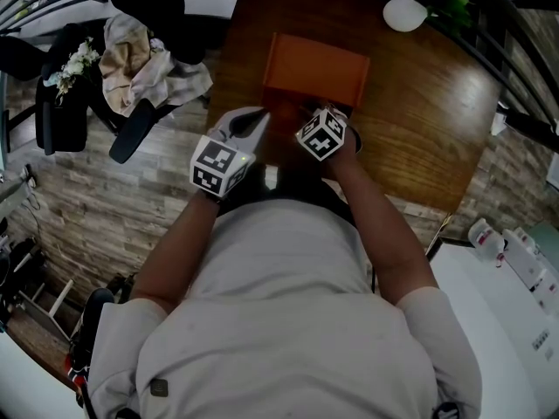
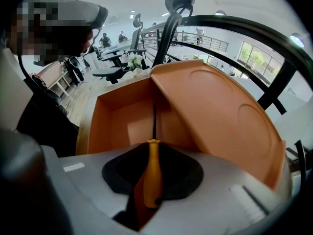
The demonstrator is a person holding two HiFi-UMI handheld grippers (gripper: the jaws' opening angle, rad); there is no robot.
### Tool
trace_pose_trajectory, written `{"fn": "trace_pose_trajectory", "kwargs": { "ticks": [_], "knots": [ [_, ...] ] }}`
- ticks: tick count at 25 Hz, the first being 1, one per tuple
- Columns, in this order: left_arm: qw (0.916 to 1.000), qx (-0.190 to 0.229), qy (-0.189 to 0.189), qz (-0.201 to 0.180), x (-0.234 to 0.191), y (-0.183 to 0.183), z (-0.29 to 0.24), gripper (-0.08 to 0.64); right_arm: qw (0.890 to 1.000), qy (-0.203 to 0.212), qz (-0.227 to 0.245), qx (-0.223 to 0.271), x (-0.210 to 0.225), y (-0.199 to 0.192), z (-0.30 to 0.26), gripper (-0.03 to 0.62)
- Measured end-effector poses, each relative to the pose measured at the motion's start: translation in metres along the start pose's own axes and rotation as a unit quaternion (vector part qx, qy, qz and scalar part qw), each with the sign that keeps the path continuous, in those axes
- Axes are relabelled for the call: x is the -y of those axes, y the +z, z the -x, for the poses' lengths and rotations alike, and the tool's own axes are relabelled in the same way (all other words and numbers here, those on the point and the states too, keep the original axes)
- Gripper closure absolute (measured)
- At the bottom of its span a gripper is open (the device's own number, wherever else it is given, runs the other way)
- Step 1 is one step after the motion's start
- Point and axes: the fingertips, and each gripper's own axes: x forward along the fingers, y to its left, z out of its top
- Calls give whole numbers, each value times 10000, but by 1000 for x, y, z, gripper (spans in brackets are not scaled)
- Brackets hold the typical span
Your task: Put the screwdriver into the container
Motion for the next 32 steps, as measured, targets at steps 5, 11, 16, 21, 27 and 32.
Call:
{"fn": "trace_pose_trajectory", "kwargs": {
  "ticks": [5,11,16,21,27,32],
  "knots": [
    [10000,-21,-47,7,-1,-4,1,557,9999,-68,-80,36,1,0,-1,509],
    [9999,-32,-114,4,1,-2,2,555,9997,-194,-166,49,2,0,-2,494],
    [9998,-17,-206,-86,5,2,7,557,9992,-309,-212,104,1,3,2,468],
    [9995,-4,-253,-203,7,5,17,555,9985,-402,-299,218,-3,8,14,462],
    [9986,74,-363,-365,14,17,33,555,9962,-577,-522,383,-9,15,34,462],
    [9975,148,-482,-493,24,29,46,557,9933,-721,-732,522,-17,17,56,462]
  ]
}}
